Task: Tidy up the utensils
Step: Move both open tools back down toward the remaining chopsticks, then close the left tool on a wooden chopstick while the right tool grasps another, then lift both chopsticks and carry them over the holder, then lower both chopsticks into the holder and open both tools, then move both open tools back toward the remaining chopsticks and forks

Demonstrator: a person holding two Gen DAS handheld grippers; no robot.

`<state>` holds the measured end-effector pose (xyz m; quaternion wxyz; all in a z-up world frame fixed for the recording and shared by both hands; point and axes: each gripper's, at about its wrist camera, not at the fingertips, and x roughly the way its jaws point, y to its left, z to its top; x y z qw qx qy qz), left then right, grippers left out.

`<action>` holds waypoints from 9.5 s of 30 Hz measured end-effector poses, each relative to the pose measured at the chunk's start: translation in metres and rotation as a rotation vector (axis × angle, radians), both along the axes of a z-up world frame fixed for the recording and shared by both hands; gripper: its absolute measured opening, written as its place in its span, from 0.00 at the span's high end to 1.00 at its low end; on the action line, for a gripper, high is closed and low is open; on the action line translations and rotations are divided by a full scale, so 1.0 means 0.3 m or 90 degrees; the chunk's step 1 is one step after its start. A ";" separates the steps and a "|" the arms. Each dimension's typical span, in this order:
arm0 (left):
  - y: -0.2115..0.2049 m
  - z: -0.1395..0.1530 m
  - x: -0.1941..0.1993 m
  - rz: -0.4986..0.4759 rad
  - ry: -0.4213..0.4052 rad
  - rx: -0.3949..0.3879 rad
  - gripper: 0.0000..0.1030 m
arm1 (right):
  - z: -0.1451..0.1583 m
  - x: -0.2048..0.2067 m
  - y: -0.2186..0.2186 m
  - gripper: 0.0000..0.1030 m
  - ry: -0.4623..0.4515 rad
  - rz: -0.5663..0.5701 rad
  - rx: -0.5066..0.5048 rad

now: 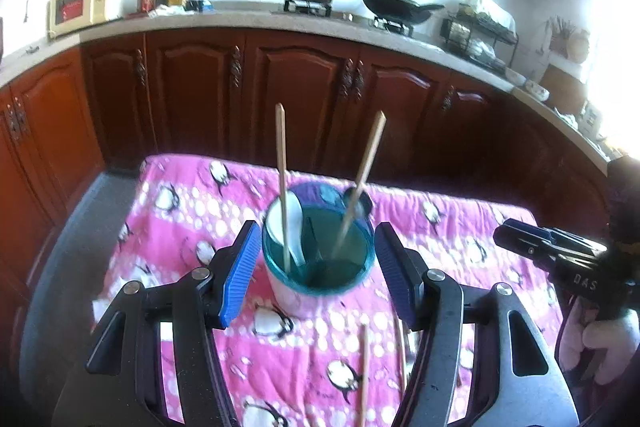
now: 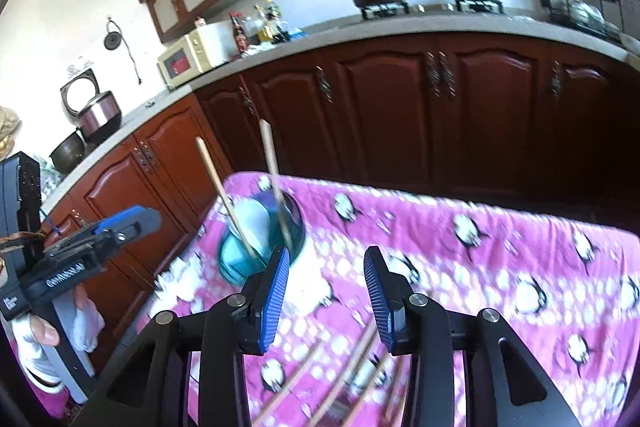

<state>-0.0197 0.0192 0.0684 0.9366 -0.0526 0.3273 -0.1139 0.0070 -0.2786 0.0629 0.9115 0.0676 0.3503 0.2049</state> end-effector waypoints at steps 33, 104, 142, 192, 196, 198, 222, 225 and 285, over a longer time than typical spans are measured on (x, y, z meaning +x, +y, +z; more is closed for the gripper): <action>-0.208 -0.470 0.042 -0.100 0.222 0.049 0.43 | -0.472 0.178 -0.202 0.71 0.222 -0.076 0.008; -0.355 -0.639 0.195 -0.126 0.275 0.099 0.90 | -0.597 0.438 -0.105 0.91 0.263 -0.061 -0.131; -0.117 -0.068 -0.086 -0.160 0.057 -0.046 0.94 | -0.005 -0.104 -0.190 0.92 0.004 -0.002 -0.032; 0.074 0.252 -0.103 -0.102 -0.033 -0.078 0.96 | 0.314 -0.050 0.052 0.92 -0.118 0.069 -0.012; 0.124 0.317 -0.076 -0.077 -0.058 -0.086 0.96 | 0.344 -0.027 0.091 0.92 -0.133 0.074 -0.002; 0.143 0.346 -0.060 -0.063 -0.074 -0.083 0.96 | 0.358 -0.011 0.111 0.92 -0.143 0.072 0.000; 0.139 0.169 0.225 0.015 -0.047 -0.009 0.96 | 0.252 0.248 0.271 0.92 -0.167 0.007 0.013; 0.121 0.131 0.232 0.013 -0.033 -0.005 0.96 | 0.201 0.267 0.272 0.92 -0.146 0.013 0.011; -0.038 0.089 0.030 0.014 -0.023 0.059 0.47 | 0.045 0.084 0.123 0.64 -0.019 0.006 -0.001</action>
